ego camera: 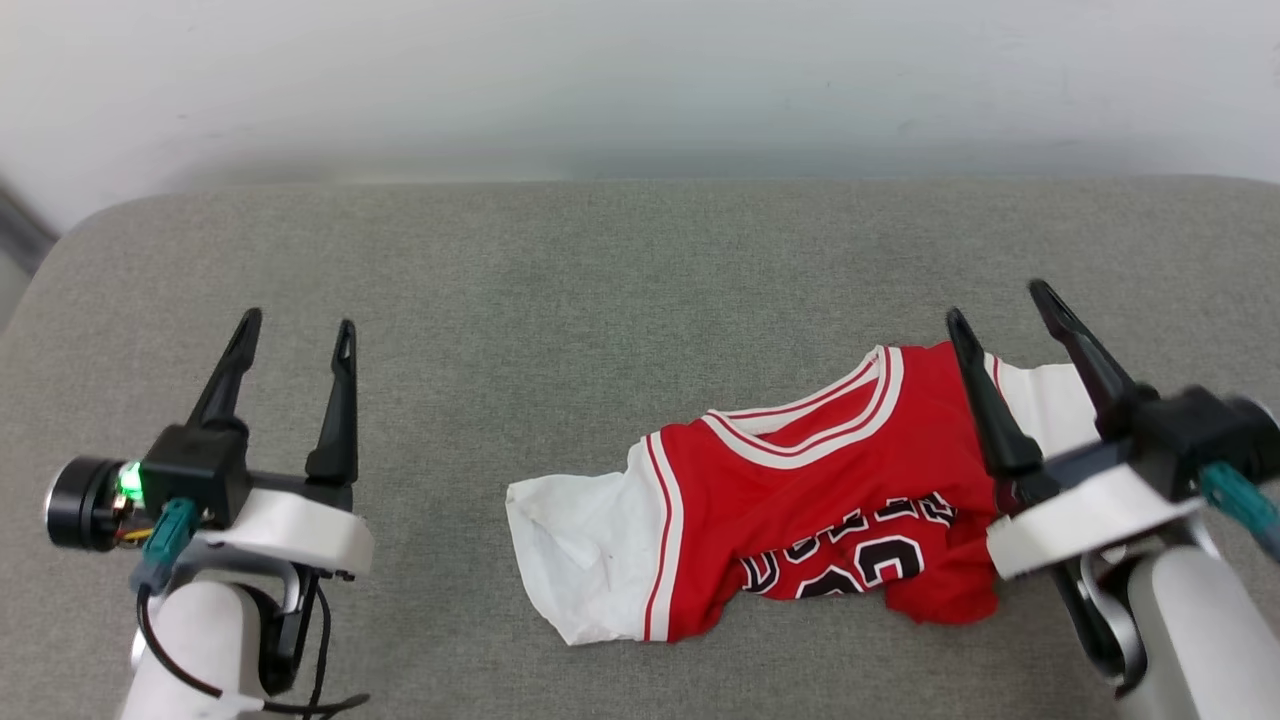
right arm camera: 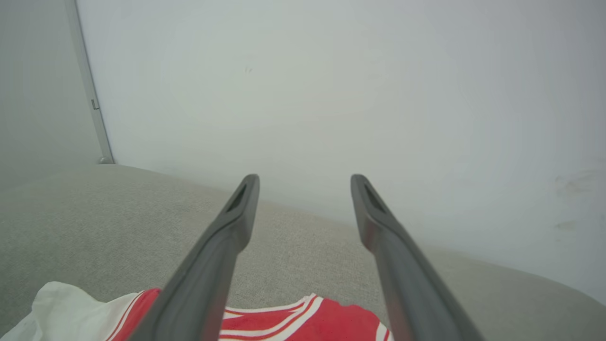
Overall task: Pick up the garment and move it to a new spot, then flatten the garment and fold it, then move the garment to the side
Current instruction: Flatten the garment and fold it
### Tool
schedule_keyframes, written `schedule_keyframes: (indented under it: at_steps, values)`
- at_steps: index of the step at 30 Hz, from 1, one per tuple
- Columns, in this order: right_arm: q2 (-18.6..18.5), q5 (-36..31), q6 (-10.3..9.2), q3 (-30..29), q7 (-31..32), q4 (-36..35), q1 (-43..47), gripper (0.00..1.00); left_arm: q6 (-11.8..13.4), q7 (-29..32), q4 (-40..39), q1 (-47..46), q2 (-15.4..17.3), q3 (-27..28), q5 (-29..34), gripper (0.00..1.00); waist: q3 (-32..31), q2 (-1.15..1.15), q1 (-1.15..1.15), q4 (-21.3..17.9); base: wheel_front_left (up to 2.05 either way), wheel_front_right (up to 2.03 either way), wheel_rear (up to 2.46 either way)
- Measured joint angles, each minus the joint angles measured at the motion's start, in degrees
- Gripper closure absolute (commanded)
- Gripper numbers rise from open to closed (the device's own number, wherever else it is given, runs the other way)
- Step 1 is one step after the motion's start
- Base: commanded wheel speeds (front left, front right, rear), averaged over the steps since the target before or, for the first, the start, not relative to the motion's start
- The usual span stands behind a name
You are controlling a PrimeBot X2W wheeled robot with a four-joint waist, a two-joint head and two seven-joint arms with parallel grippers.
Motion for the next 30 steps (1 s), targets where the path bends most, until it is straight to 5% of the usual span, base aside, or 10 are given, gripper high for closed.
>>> schedule_keyframes:
  at_steps: [5,10,21,30]
  values:
    - [5.93,-4.2,0.0,-8.8,-0.82,-3.83,8.61,0.0,-0.88,3.85,0.63,-4.61,3.47,-3.74,-0.42,0.0,-0.01,0.0,0.0,-0.52,0.0,0.0,0.0]
    - [9.38,-6.06,0.01,-13.16,-1.23,-6.36,13.94,0.0,-1.23,14.28,0.6,-10.4,9.18,-11.2,-5.68,0.0,0.66,0.0,0.0,-1.15,0.0,0.0,0.0]
    - [11.17,-9.33,0.0,-13.91,-1.75,-8.38,14.74,0.0,-1.24,44.7,-1.97,-23.99,23.39,-33.68,-31.56,0.0,3.02,0.0,0.0,-3.17,0.0,0.0,0.0]
    - [11.61,-10.5,0.0,-12.68,-1.88,-8.54,12.88,0.0,-1.24,59.39,0.1,-31.92,28.47,-49.55,-43.33,0.0,6.01,0.0,0.0,-5.12,0.0,0.0,0.0]
